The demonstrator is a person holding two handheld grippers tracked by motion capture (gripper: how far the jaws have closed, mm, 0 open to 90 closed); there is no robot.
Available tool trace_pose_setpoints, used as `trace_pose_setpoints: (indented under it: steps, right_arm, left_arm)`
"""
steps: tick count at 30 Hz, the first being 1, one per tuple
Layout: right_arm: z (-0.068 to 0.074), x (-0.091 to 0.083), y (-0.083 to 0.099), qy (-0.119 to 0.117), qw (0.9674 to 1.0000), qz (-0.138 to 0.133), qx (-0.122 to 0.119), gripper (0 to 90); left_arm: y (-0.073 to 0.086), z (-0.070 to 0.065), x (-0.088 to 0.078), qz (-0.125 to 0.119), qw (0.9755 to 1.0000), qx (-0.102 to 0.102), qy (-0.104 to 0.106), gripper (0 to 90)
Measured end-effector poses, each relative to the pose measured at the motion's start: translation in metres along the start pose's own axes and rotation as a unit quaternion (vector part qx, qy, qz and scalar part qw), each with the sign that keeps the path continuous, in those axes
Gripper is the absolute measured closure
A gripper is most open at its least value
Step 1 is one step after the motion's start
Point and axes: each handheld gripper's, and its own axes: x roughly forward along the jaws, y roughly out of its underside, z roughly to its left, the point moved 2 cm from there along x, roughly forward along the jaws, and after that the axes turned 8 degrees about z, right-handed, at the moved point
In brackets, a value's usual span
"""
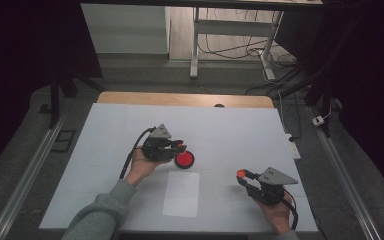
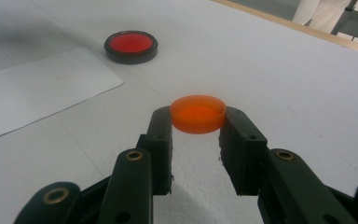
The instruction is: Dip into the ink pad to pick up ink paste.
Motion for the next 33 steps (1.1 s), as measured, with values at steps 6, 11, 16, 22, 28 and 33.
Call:
trace_pose_setpoints:
  steps: [6,11,16,22,28,33]
  right_arm:
    - [0.0,0.0,0.0,-0.001,1.0,-0.003,0.0,64.5]
    - [0.0,0.0,0.0,0.001,1.0,0.0,-0.002,64.5]
    - [0.0,0.0,0.0,0.002,1.0,0.0,-0.001,64.6]
    - [0.0,0.0,0.0,0.001,1.0,0.0,-0.002,64.5]
    - [0.001,0.0,-0.001,0.001,1.0,0.0,-0.001,64.6]
    - [0.001,0.001,-0.001,0.0,1.0,0.001,-0.004,64.5]
  left_arm:
    - [0.005,-0.008,-0.015,-0.007,0.9999,0.006,0.01,72.2]
    - [0.006,-0.015,-0.025,-0.016,0.9997,0.011,0.017,72.0]
    - [0.005,-0.019,-0.033,-0.024,0.9994,0.016,0.022,72.0]
    - [0.01,-0.023,-0.04,-0.024,0.9992,0.017,0.026,72.0]
    - [0.015,-0.028,-0.045,-0.021,0.999,0.024,0.031,72.0]
    - [0.018,-0.03,-0.047,-0.019,0.9988,0.028,0.036,72.0]
